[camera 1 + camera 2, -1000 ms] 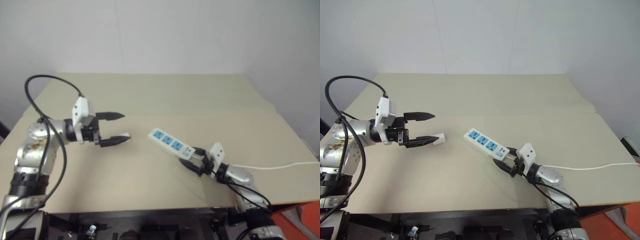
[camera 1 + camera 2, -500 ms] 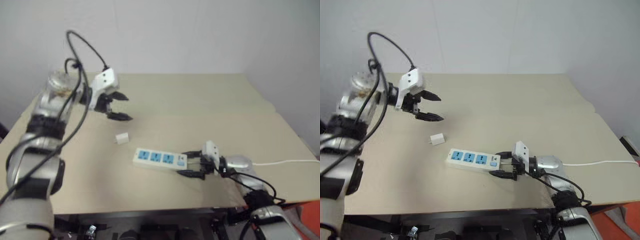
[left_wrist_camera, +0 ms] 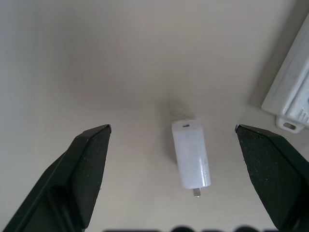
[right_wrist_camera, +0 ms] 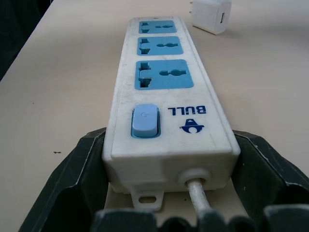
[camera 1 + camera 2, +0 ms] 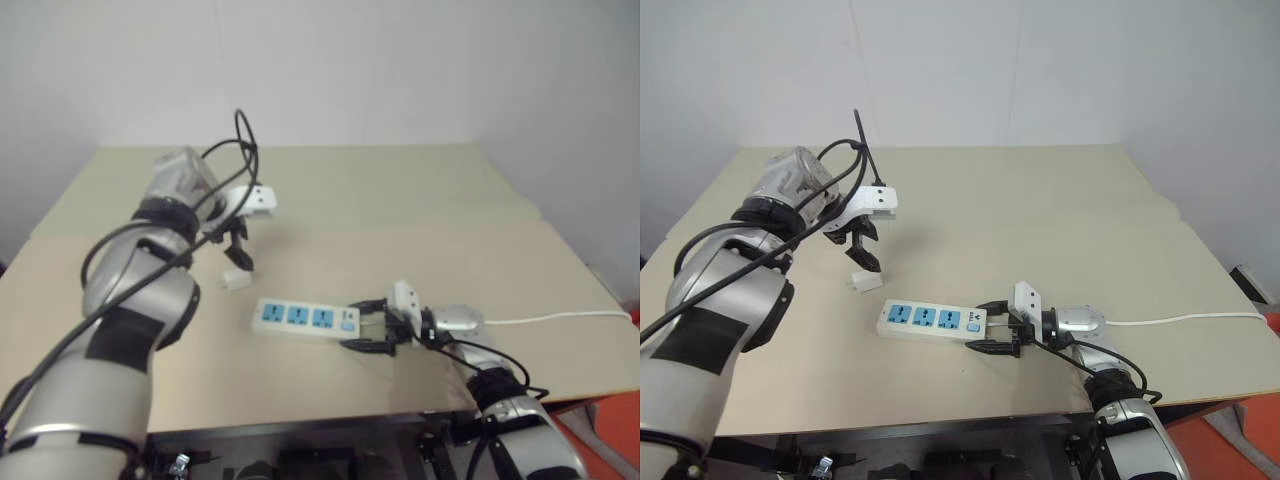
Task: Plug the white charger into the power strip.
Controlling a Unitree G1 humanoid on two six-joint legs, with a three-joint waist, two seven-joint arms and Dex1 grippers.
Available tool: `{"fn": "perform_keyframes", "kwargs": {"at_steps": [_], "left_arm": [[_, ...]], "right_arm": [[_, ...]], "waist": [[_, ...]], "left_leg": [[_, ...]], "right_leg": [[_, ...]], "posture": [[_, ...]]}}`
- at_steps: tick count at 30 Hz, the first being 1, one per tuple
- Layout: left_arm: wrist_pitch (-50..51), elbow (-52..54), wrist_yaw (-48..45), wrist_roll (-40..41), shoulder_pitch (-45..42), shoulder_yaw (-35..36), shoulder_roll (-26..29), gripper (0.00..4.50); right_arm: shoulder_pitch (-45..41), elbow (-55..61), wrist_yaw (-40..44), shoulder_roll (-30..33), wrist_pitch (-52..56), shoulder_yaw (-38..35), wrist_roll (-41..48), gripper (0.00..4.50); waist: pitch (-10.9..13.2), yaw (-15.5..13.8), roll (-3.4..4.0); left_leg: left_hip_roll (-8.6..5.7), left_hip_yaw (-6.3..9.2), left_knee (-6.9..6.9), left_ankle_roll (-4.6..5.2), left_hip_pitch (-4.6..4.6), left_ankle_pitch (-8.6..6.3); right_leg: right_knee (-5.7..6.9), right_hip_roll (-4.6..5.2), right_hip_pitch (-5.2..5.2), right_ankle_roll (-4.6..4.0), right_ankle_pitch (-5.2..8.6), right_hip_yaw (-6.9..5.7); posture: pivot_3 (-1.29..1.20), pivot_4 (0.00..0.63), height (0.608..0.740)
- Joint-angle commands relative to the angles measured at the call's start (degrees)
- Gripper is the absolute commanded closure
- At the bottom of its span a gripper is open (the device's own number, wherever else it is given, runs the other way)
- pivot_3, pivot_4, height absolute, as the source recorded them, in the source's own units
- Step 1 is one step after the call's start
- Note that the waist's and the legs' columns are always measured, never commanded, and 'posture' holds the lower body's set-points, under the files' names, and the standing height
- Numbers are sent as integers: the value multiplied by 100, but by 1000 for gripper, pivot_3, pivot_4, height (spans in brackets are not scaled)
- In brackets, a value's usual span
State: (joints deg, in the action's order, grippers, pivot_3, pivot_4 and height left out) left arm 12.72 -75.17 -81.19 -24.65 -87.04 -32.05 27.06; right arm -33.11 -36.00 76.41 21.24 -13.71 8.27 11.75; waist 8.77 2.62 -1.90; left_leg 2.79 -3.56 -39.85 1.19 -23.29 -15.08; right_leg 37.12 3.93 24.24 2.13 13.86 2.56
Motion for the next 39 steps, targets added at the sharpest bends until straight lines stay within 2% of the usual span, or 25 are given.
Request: {"fn": "perform_keyframes", "kwargs": {"at_steps": [1,10,33,39], "left_arm": [[25,-67,110,-171,1,10,-89,0],[-8,-162,367,-504,302,-54,-308,0],[432,-245,876,-500,461,225,-575,0],[421,-260,1029,-609,569,176,-572,1840]], "right_arm": [[115,77,-71,-27,-45,111,-150,1055],[231,262,-206,-42,10,178,-174,1055],[324,365,-363,3,62,234,-270,1055],[337,397,-414,-2,92,229,-297,1055]], "waist": [[0,-2,0],[0,3,0],[0,4,0],[0,5,0]], "left_leg": [[0,0,0,0,0,0],[0,2,1,0,2,0],[0,3,0,0,5,0],[0,3,0,0,8,0]], "right_leg": [[0,0,0,0,0,0],[2,0,0,0,0,0],[2,0,-3,0,0,0],[2,0,-4,0,-1,0]], "posture": [[0,150,740],[0,150,740],[0,150,740],[0,150,740]]}}
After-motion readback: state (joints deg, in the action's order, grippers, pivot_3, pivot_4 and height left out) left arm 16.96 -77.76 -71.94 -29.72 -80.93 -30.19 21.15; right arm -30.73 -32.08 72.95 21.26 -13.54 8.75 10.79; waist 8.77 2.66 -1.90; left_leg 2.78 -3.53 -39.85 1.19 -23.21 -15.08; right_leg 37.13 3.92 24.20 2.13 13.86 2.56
